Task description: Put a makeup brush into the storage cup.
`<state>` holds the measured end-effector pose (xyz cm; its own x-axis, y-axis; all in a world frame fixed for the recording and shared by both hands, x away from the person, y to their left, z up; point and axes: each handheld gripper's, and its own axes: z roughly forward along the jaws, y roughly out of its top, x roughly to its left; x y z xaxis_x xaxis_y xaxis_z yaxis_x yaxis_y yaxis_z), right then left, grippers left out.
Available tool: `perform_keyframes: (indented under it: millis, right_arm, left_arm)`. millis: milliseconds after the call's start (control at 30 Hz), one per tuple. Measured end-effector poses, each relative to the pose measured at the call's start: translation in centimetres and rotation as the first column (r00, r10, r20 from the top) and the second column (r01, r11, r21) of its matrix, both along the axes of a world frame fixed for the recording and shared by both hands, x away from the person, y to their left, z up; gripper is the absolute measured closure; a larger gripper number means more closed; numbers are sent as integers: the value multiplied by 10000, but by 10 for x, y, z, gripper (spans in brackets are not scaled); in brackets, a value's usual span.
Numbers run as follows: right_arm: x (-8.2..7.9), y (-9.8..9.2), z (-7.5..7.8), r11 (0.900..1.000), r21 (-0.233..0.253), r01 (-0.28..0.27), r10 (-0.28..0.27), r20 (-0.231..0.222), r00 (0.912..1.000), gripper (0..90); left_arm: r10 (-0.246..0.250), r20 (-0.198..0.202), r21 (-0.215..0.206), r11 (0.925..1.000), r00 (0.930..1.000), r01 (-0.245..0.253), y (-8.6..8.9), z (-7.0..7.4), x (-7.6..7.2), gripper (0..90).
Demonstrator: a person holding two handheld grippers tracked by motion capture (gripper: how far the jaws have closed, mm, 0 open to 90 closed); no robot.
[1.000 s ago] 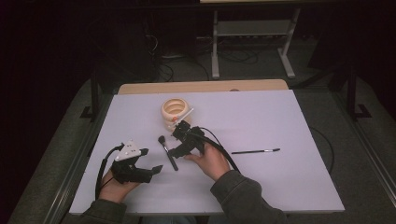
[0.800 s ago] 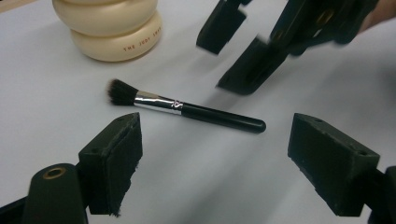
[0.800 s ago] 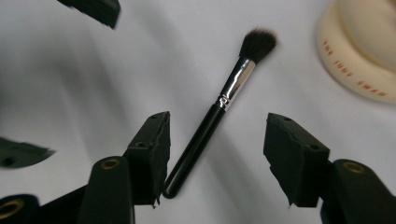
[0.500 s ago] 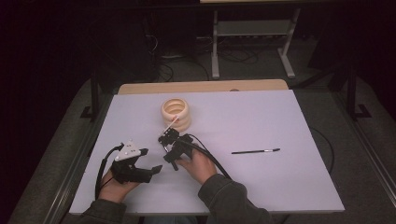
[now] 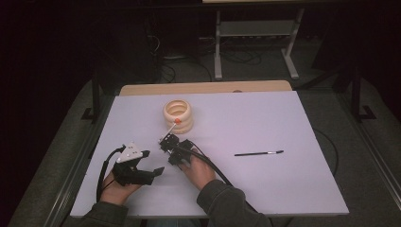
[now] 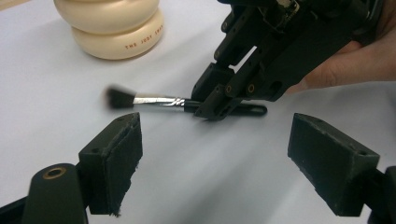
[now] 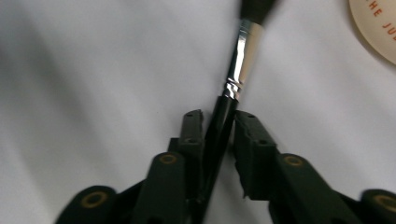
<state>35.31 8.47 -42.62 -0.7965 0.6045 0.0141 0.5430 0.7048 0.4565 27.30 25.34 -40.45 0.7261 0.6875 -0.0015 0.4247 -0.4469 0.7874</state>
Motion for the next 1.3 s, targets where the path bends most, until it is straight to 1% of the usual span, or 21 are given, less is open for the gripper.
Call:
perform_keyframes:
  millis: [67, 200, 267, 333, 367, 400, 433, 500, 533, 600, 633, 700, 767, 800, 833, 1000, 1067, 1167, 1200, 1233, 1300]
  right_arm:
    - [-1, 2, 0, 10000, 25, 0, 0, -48, 10000, 785]
    - [-1, 2, 1, 9999, -68, -140, 140, -9, 9999, 788]
    - [0, 2, 0, 9998, 16, -182, 182, -75, 9998, 788]
    - [2, 0, 0, 9991, 88, -403, 404, -92, 9991, 789]
    - [3, -2, 0, 9990, 223, -387, 392, -217, 9990, 789]
    - [5, -4, 0, 9985, 378, -395, 404, -235, 9989, 789]
    - [5, -7, 0, 9978, 522, -399, 408, -176, 9990, 788]
    - [7, -11, 2, 9959, 841, -343, 366, -266, 9990, 789]
    - [8, -13, 3, 9958, 822, -406, 423, -190, 9989, 789]
    - [8, -18, 8, 9948, 924, -433, 446, -122, 9989, 789]
    - [8, -21, 11, 9937, 1025, -462, 468, -35, 9989, 789]
    - [7, -26, 16, 9916, 1134, -620, 630, -46, 9980, 789]
    - [5, -32, 22, 9906, 1146, -741, 720, 229, 9971, 789]
    - [5, -35, 24, 9896, 1200, -794, 763, 297, 9966, 789]
    - [4, -39, 26, 9866, 1391, -858, 822, 319, 9961, 789]
    - [-1, -61, 40, 9800, 1712, -1018, 902, 745, 9931, 789]
    - [-2, -73, 47, 9753, 2013, -910, 776, 736, 9943, 789]
    - [-4, -87, 55, 9709, 2220, -904, 721, 890, 9934, 789]
    - [-6, -92, 58, 9691, 2270, -964, 778, 896, 9929, 789]
    - [-8, -98, 61, 9670, 2320, -1051, 823, 1061, 9910, 789]
    - [-12, -105, 64, 9641, 2383, -1170, 917, 1144, 9892, 789]
  left_arm:
    - [30, -15, -51, 10000, 10000, -30, 0, 0, 0, 177]
    - [56, -17, -117, 9999, 10000, -56, 1, 0, 1, 177]
    - [25, 14, -92, 10000, 10000, -25, 1, 0, 1, 177]
    - [-27, -2, -40, 10000, 10000, 27, 2, 0, 1, 187]
    - [-62, 11, -22, 10000, 10000, 62, 3, 0, 1, 197]
    - [-19, -2, -97, 10000, 10000, 19, 3, 0, 1, 198]
    - [-89, -18, 1, 10000, 10000, 89, 3, 0, 2, 199]
    - [-124, -22, -30, 9999, 9999, 124, 4, 1, 2, 200]
    - [-91, -18, -158, 9998, 10000, 90, 4, 1, 2, 203]
    - [-78, -18, -219, 9997, 10000, 77, 3, 1, 3, 204]
    - [-103, -37, -232, 9997, 9999, 102, 4, 1, 3, 206]
    - [-155, -71, -203, 9997, 9999, 153, 4, 1, 4, 209]
    - [-205, -50, -219, 9996, 9998, 204, 3, 1, 4, 211]
    - [-187, -75, -290, 9994, 9998, 185, 2, 2, 4, 212]
    - [-246, -53, -326, 9992, 9997, 244, 2, 2, 5, 214]
    - [-362, -69, -706, 9969, 9993, 356, -5, 6, 11, 229]
    - [-460, -82, -779, 9959, 9989, 452, -8, 7, 14, 235]
    - [-650, -135, -857, 9943, 9978, 636, -12, 10, 18, 238]
    - [-682, -174, -998, 9928, 9975, 661, -15, 12, 18, 238]
    - [-763, -170, -1027, 9919, 9969, 742, -16, 13, 19, 246]
    - [-887, -152, -1129, 9898, 9959, 864, -21, 16, 23, 269]
